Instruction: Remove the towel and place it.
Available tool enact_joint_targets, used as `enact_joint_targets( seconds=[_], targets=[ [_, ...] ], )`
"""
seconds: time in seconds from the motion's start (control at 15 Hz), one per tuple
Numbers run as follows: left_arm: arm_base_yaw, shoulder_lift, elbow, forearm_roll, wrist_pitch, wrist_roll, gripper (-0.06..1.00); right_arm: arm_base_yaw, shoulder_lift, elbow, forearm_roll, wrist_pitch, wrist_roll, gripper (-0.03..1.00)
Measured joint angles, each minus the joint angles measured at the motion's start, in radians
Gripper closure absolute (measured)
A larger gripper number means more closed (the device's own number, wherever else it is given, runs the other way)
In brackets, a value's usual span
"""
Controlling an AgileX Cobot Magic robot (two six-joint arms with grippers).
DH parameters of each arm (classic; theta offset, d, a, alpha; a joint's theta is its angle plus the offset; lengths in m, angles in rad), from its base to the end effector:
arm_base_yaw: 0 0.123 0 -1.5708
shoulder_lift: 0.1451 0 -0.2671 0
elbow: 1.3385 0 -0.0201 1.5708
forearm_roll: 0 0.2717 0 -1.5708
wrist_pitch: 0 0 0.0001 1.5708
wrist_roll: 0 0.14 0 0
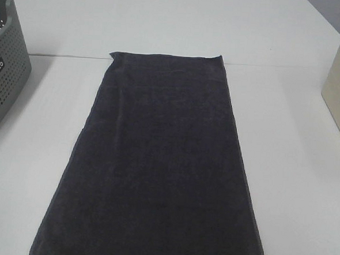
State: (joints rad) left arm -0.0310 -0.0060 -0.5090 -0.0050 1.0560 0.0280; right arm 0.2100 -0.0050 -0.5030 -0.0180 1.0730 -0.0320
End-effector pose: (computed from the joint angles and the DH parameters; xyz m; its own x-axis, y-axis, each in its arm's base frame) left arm 0.0737 -0.0029 0.2690 -0.4371 0.0391 -0.8985 0.0461 0.9987 0.0210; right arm 0.0723 0.0132 0.2648 -0.4414 -0.1356 -0.8870 -0.2128 0.9761 -0.0433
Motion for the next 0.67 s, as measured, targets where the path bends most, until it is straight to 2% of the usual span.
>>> enact_joint_targets(
  seconds=[0.47,0.67],
  targets=[
    [0.000,0.000,0.000,-0.029,-0.005,-0.019,0.23,0.000,0.000,0.003,0.000,-0.009,0.000,0.36],
    [0.002,0.000,0.000,-0.033,-0.005,-0.021,0.23,-0.079,0.000,0.003,0.000,-0.009,0.000,0.36]
  ],
)
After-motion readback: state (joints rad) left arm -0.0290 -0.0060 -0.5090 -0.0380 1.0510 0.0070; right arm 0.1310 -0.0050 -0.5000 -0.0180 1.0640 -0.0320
